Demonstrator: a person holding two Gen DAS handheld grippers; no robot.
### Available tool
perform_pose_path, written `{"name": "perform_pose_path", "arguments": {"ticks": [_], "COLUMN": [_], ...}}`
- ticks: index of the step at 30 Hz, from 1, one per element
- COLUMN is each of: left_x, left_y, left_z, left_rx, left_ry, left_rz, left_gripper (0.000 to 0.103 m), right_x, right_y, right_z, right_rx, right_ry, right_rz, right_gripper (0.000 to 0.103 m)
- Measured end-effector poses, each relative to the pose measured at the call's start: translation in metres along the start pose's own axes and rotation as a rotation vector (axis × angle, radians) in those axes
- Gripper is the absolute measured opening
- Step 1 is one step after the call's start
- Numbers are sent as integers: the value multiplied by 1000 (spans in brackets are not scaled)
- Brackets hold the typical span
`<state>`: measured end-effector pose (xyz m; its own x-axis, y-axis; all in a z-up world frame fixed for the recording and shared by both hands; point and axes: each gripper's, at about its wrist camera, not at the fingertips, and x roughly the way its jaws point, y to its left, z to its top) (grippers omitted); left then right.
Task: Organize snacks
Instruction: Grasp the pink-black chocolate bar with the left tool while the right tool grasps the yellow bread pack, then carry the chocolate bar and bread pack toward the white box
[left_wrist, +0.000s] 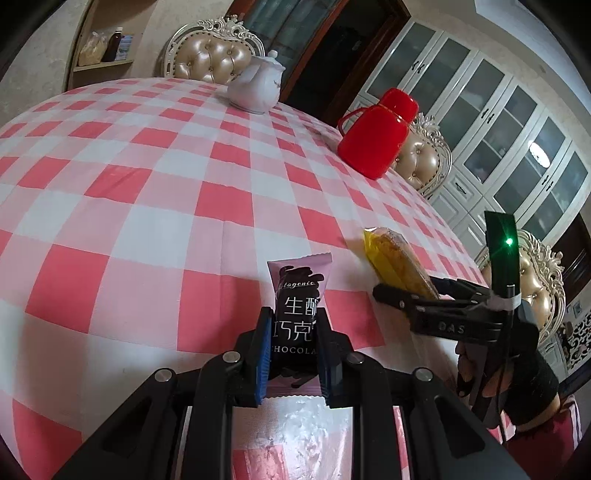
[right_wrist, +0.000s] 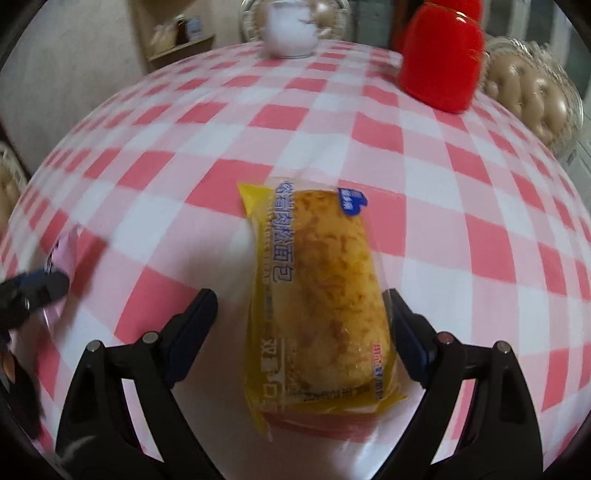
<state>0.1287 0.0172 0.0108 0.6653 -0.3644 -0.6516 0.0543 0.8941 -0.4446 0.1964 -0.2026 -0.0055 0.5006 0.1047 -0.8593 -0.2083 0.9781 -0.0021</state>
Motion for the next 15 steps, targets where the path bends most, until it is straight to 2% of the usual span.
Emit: {"name": "perform_pose_path", "arguments": {"ticks": [1, 2, 4, 10, 15], "left_x": [1, 1, 2, 3, 2], "left_y": [0, 0, 0, 0, 0], "left_z": [0, 0, 1, 0, -1], "left_rx": [0, 2, 4, 4, 5], "left_ry": [3, 6, 13, 27, 26], "left_rz": [-1, -4, -8, -10, -9], "left_gripper": [22, 22, 22, 22, 22], "right_x": [-3, -7, -20, -71, -97], "right_y": [0, 0, 3, 45, 56], "right_z": [-1, -3, -11, -48, -67], "right_rx": [19, 53, 150, 298, 453], "right_ry": [-18, -30, -44, -179, -261], "right_rz": [-10, -19, -20, 32, 68], "right_gripper": [68, 52, 50, 50, 50]}}
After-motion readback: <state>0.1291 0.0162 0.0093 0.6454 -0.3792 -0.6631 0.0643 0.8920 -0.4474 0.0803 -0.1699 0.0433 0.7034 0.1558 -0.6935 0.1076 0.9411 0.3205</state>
